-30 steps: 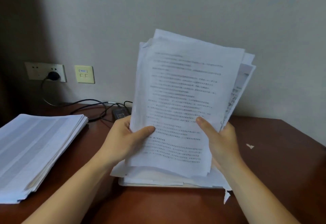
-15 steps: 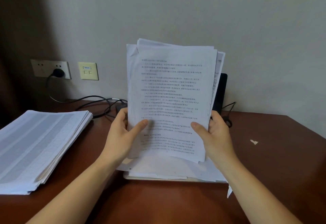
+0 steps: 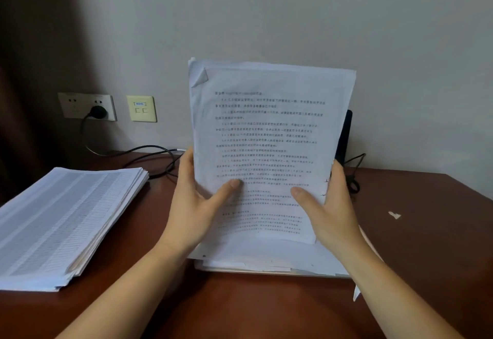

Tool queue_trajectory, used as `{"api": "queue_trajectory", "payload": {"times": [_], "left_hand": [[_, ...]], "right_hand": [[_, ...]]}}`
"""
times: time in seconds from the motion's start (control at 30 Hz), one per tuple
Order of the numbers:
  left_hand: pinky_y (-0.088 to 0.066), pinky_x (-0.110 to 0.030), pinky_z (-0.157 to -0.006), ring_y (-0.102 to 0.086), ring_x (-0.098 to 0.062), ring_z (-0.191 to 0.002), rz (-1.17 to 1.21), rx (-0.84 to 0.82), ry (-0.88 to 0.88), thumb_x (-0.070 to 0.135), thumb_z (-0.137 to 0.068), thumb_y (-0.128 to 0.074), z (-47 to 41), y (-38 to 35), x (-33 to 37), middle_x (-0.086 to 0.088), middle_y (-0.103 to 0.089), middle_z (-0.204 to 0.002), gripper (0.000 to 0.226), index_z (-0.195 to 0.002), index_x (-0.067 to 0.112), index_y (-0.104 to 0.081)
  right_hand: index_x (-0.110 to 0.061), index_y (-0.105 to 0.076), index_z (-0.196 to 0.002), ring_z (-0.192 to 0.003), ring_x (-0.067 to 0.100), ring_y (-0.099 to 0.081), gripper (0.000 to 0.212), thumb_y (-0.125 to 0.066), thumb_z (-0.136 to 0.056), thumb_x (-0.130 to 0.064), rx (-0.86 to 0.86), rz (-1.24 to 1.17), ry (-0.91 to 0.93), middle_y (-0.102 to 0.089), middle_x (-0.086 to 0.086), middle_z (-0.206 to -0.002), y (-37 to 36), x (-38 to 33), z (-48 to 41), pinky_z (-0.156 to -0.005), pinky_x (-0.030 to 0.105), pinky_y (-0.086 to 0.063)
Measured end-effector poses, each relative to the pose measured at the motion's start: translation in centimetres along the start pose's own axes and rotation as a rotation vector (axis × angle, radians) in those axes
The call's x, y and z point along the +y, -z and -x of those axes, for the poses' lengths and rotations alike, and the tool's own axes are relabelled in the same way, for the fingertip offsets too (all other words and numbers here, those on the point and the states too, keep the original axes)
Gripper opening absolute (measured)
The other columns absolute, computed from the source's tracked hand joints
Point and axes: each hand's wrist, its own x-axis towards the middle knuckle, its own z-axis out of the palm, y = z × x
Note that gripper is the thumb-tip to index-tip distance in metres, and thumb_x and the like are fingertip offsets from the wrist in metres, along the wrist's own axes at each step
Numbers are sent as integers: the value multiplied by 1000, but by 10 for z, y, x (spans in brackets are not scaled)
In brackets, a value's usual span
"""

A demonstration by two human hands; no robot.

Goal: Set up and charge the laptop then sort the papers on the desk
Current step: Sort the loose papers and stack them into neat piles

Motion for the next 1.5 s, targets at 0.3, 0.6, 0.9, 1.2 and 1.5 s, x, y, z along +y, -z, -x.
{"api": "queue_trajectory", "payload": {"times": [0.3, 0.6, 0.9, 1.2, 1.5], "left_hand": [[-41, -24, -110, -49, 0, -133, -52, -7, -104, 30, -88, -75, -1, 1, -1, 22, -55, -139, 71, -148, 29, -37], [-50, -20, -96, -62, 3, -114, -41, -7, 32, 17, -101, -61, -1, -2, -6, 24, -68, -117, 27, -122, 34, -56], [-50, -15, -84, -68, 2, -100, -32, -72, 174, 16, -105, -54, -5, -1, -9, 20, -73, -105, 15, -112, 26, -62], [-57, -47, -95, -74, -26, -98, -76, -163, 590, 14, -104, -54, -37, 80, -2, -5, -78, -104, 19, -119, 14, -66], [-55, -41, -95, -70, -19, -98, -642, -112, 745, 19, -100, -55, -41, 230, 8, 1, -73, -105, 19, -103, 24, -74]], "right_hand": [[-27, -36, -143, -124, 6, -56, 68, -68, -88, -1, 19, 7, 44, -59, -12, -133, -1, -1, 0, -102, 30, -48], [-36, -51, -111, -107, 4, -64, 38, -59, -94, -3, 77, 40, -25, -68, -16, -110, 0, 7, -2, -92, 34, -52], [-28, -57, -118, -105, 1, -66, 30, -55, -98, -5, 49, -1, -156, -71, -17, -111, -2, 11, -1, -85, 21, -50], [-16, -64, -117, -106, 20, -66, 28, -52, -97, -1, -120, -113, -522, -70, 2, -115, -56, 6, -21, -93, 42, -53], [-7, -67, -102, -100, 39, -67, 24, -47, -92, 2, -369, -63, -568, -71, 16, -108, -195, -16, -12, -77, 48, -54]]}}
